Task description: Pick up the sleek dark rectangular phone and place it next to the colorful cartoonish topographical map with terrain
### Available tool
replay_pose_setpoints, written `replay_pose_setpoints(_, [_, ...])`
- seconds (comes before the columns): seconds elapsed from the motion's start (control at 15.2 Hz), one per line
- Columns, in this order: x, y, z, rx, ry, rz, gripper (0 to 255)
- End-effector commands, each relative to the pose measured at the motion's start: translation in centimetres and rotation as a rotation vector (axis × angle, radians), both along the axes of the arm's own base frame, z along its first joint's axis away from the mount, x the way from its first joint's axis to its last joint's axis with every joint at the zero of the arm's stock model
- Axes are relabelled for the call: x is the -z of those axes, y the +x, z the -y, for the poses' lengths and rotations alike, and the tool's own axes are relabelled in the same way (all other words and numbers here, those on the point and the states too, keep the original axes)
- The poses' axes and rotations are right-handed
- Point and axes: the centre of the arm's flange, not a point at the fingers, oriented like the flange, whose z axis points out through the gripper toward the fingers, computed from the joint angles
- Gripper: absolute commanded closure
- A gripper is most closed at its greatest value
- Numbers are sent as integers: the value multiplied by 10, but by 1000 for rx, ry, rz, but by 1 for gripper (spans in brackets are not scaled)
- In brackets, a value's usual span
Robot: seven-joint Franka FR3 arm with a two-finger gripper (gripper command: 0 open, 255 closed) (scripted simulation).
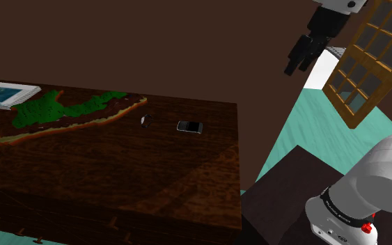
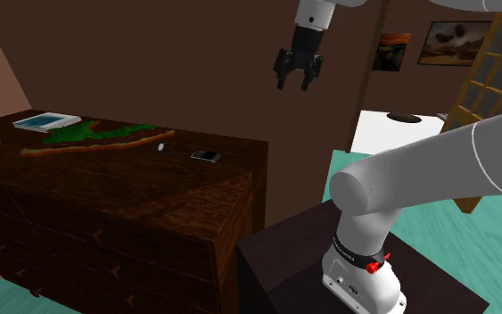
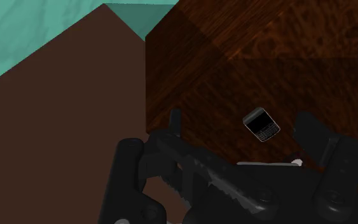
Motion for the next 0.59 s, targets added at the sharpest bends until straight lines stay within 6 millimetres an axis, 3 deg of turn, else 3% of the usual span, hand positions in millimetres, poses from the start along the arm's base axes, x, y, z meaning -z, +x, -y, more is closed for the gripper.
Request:
replay_pose_setpoints(0.0, [0,0,0,0,0,0,0])
replay_pose_setpoints(0.53, [59,82,-45,-233,-62,3,0])
